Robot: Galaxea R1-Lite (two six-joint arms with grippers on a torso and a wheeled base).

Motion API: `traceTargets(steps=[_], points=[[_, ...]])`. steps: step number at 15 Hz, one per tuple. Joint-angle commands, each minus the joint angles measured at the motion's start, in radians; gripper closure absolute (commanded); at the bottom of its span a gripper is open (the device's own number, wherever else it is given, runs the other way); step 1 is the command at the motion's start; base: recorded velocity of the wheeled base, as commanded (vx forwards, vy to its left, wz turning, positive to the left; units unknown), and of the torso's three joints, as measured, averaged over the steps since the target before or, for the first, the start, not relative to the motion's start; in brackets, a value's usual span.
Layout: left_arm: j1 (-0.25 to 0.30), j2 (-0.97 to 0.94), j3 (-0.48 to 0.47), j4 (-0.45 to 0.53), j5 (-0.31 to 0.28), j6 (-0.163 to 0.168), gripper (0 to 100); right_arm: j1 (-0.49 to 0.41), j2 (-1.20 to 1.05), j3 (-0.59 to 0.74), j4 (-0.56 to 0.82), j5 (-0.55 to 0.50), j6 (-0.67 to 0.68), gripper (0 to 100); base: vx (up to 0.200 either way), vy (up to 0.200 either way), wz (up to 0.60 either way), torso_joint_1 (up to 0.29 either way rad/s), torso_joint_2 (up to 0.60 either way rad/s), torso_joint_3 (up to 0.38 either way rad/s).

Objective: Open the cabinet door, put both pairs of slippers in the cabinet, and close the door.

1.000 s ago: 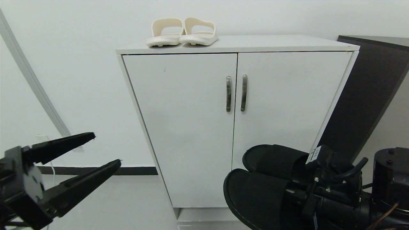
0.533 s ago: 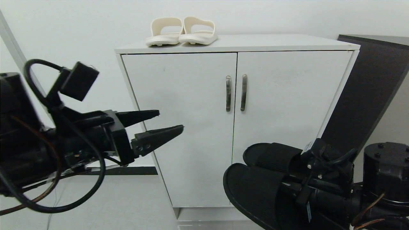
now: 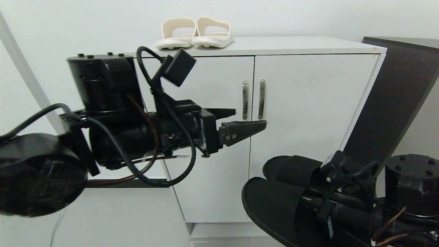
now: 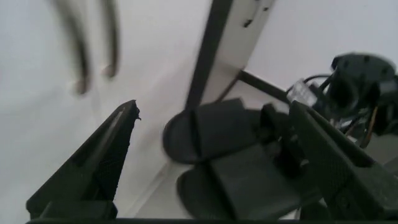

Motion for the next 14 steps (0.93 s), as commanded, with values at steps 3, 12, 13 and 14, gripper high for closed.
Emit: traceTargets(steps=[3,12,13,14], points=[[-0.031,0.173,-0.210,0.008,-0.086,-0.124,0,-0.001,0.007,0.008,0.000,0.001,0.000,100,0.000,0.000,0.00,0.000,0.00,0.000],[-0.026,0.288,-0.395,0.097,-0.043,-0.178,0,-0.004,0.006,0.006,0.000,0.001,0.000,100,0.000,0.000,0.00,0.000,0.00,0.000],[-0.026,0.286,-0.398,0.098,-0.004,-0.178,0,-0.004,0.006,0.006,0.000,0.001,0.000,100,0.000,0.000,0.00,0.000,0.00,0.000],[-0.026,0.286,-0.404,0.098,0.023,-0.178,0,-0.004,0.006,0.006,0.000,0.001,0.000,100,0.000,0.000,0.00,0.000,0.00,0.000]])
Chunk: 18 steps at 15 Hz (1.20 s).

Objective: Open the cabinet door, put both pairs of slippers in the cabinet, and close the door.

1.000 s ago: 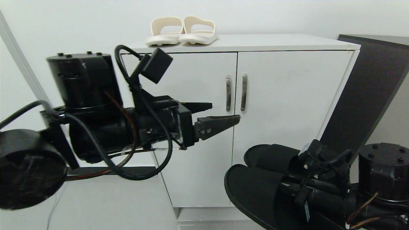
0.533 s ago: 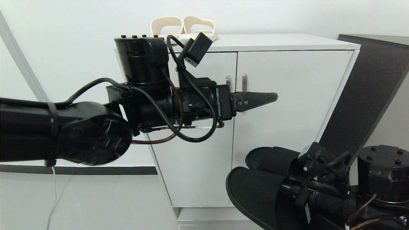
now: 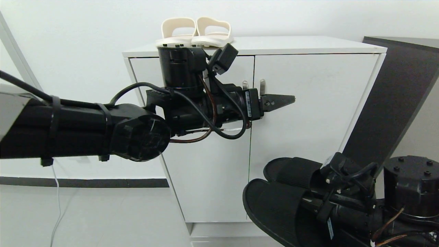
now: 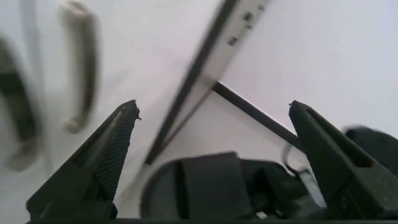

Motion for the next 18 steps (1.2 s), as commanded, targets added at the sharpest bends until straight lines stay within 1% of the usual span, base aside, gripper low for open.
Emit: traceTargets(steps=[1,3,7,8,11,12,15,18], points=[[-0.001,-0.002,-0.012,0.000,0.026,0.000,0,0.000,0.000,-0.001,0.000,0.001,0.000,100,0.000,0.000,0.00,0.000,0.00,0.000],[-0.001,0.002,-0.015,0.000,0.069,0.001,0,0.000,0.002,-0.001,0.000,0.002,0.000,100,0.000,0.000,0.00,0.000,0.00,0.000],[-0.001,0.027,-0.028,-0.001,0.093,0.004,0,0.002,0.014,-0.001,0.000,0.001,-0.002,100,0.000,0.000,0.00,0.000,0.00,0.000],[-0.001,0.056,-0.065,0.000,0.113,0.004,0,0.002,0.014,-0.001,0.000,0.002,-0.002,100,0.000,0.000,0.00,0.000,0.00,0.000],[-0.005,0.079,-0.090,0.008,0.118,0.004,0,0.000,0.016,-0.001,0.000,0.004,-0.002,100,0.000,0.000,0.00,0.000,0.00,0.000],[-0.007,0.093,-0.113,0.026,0.118,0.004,0,0.002,0.016,-0.001,0.000,0.005,-0.002,100,0.000,0.000,0.00,0.000,0.00,0.000],[-0.008,0.128,-0.156,0.032,0.118,0.004,0,0.002,0.019,0.001,0.000,0.010,-0.002,100,0.000,0.000,0.00,0.000,0.00,0.000],[-0.007,0.137,-0.160,0.034,0.118,0.004,0,0.005,0.019,0.001,0.000,0.011,0.000,100,0.000,0.000,0.00,0.000,0.00,0.000]])
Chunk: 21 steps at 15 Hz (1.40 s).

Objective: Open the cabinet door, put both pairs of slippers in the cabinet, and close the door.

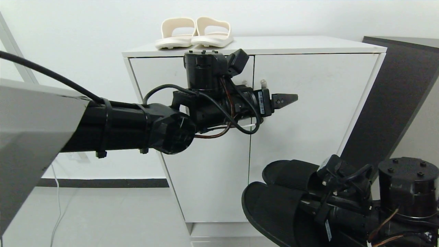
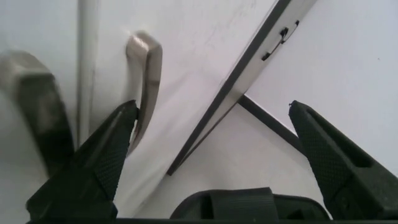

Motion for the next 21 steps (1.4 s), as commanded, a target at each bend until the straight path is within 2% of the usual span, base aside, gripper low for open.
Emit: traceTargets(steps=[1,4,14,17,18,21], points=[[0.002,0.007,0.001,-0.002,0.001,-0.001,100,0.007,0.001,0.003,0.000,0.001,0.000,100,0.000,0.000,0.00,0.000,0.00,0.000],[0.002,-0.013,0.026,-0.003,0.001,-0.001,100,0.012,-0.003,0.017,0.000,0.027,-0.001,100,0.000,0.000,0.00,0.000,0.00,0.000],[-0.019,-0.209,0.256,-0.042,0.001,0.003,100,0.039,-0.031,0.064,0.000,0.092,-0.027,100,0.000,0.000,0.00,0.000,0.00,0.000],[-0.016,-0.237,0.268,-0.042,0.001,0.003,100,0.039,-0.023,0.064,0.000,0.092,-0.027,100,0.000,0.000,0.00,0.000,0.00,0.000],[0.016,-0.236,0.266,-0.043,-0.001,-0.002,100,0.043,-0.026,0.064,0.000,0.090,-0.027,100,0.000,0.000,0.00,0.000,0.00,0.000],[0.056,-0.222,0.259,-0.046,-0.005,-0.004,100,0.044,-0.026,0.066,0.000,0.089,-0.029,100,0.000,0.000,0.00,0.000,0.00,0.000]])
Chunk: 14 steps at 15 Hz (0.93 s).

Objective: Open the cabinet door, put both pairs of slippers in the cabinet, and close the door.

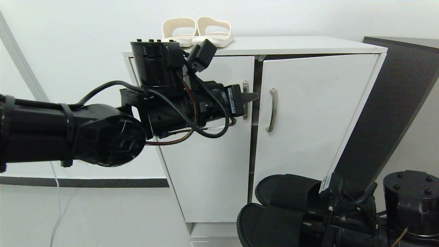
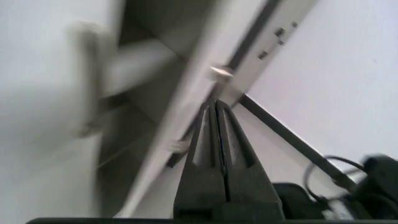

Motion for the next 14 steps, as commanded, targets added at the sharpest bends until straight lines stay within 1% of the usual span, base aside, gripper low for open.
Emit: traceTargets(steps=[1,2,4,6,7,10,13,14], points=[[0.024,0.015,-0.007,-0.012,0.002,-0.002,100,0.000,0.002,0.000,0.000,-0.002,-0.001,100,0.000,0.000,0.00,0.000,0.00,0.000],[0.030,0.027,-0.021,-0.015,0.005,-0.005,100,0.000,0.002,-0.002,0.001,-0.001,-0.001,100,0.000,0.000,0.00,0.000,0.00,0.000],[0.041,0.067,-0.071,-0.013,0.005,-0.040,100,0.000,0.002,0.000,0.001,-0.002,-0.014,100,0.000,0.000,0.00,0.000,0.00,0.000],[0.042,0.119,-0.137,-0.013,0.005,-0.062,100,0.003,0.000,0.002,0.001,-0.001,-0.027,100,0.000,0.000,0.00,0.000,0.00,0.000],[0.045,0.148,-0.174,-0.010,0.005,-0.066,100,0.012,0.000,0.008,0.000,-0.002,-0.030,100,0.000,0.000,0.00,0.000,0.00,0.000],[0.045,0.197,-0.229,-0.007,0.005,-0.069,100,0.017,0.000,0.011,0.001,-0.002,-0.030,100,0.000,0.000,0.00,0.000,0.00,0.000],[0.038,0.205,-0.231,-0.009,0.005,-0.068,100,0.020,0.000,0.012,0.000,-0.005,-0.037,100,0.000,0.000,0.00,0.000,0.00,0.000],[0.036,0.204,-0.231,-0.009,0.005,-0.068,100,0.020,0.002,0.014,0.001,-0.005,-0.044,100,-0.200,0.000,0.00,0.002,0.01,0.002]])
